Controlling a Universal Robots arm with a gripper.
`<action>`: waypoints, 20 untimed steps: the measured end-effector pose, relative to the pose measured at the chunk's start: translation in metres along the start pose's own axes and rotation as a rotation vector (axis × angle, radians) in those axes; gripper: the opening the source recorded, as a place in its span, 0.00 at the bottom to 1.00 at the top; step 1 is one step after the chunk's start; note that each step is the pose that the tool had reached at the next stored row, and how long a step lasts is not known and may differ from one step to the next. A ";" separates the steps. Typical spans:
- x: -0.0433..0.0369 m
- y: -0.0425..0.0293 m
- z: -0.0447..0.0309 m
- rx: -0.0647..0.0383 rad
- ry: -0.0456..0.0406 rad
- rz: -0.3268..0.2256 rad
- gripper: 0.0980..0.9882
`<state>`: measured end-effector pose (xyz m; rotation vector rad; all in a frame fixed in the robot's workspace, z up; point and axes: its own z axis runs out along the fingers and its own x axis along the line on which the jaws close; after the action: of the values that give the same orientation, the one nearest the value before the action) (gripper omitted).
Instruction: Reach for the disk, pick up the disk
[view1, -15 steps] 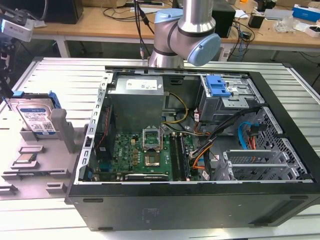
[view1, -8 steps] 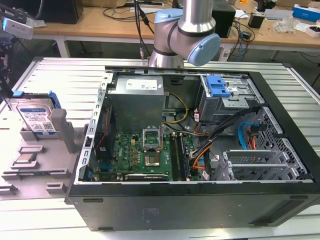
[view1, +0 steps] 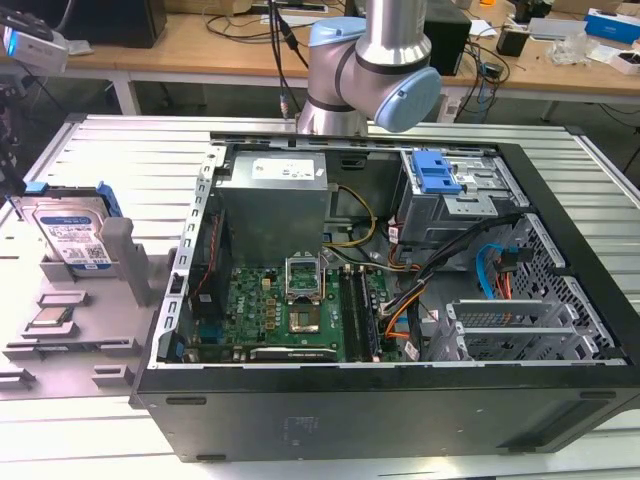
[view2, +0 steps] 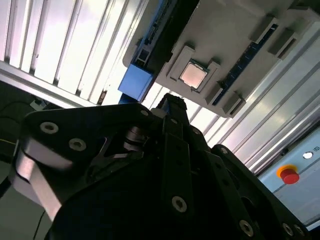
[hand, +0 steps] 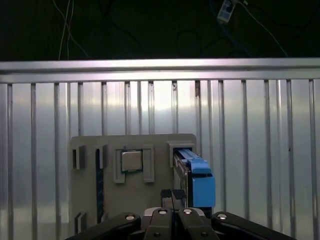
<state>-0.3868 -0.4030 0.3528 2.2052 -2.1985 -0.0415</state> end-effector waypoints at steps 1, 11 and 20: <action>0.0000 0.0000 0.0000 0.000 0.0003 -0.009 0.01; -0.0001 0.0000 0.0000 0.000 0.0004 -0.012 0.08; -0.0001 0.0000 0.0000 0.000 0.0004 -0.012 0.50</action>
<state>-0.3868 -0.4029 0.3528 2.2181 -2.1853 -0.0412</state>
